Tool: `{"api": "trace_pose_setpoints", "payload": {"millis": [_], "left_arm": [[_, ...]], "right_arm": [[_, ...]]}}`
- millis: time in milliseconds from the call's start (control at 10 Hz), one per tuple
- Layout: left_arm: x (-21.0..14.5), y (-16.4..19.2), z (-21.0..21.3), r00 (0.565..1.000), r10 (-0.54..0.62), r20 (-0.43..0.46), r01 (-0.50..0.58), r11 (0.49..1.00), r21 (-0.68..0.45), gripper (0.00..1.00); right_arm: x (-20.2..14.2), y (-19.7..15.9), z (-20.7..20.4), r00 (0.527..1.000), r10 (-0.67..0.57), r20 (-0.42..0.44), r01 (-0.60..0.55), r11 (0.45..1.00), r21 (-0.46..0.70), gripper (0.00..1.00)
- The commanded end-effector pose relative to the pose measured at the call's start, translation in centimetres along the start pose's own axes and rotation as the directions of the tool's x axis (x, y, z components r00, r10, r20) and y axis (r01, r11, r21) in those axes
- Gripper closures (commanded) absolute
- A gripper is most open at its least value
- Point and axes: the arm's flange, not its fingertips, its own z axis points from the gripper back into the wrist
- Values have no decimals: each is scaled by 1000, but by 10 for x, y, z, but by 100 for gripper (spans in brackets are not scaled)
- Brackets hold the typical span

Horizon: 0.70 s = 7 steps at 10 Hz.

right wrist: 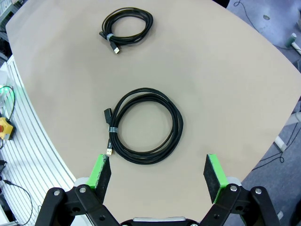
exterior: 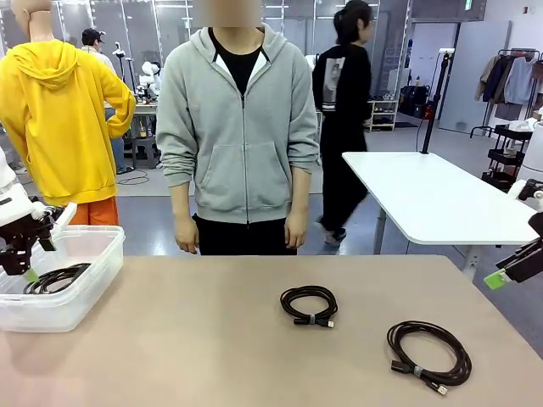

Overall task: Organize and store the cables.
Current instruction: Place the Power Cable into the Organizing box, then place the USB Extension Cable into the Organizing box.

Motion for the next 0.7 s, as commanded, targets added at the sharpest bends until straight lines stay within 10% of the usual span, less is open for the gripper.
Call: {"api": "trace_pose_setpoints", "payload": {"millis": [0,600], "left_arm": [[-5,5,1,1000,-18,-3,18,1000,3,0],[-5,5,1,1000,-18,-3,18,1000,3,0]], "right_arm": [[0,0,1,1000,0,-2,0,1000,-3,0],[0,0,1,1000,0,-2,0,1000,-3,0]]}}
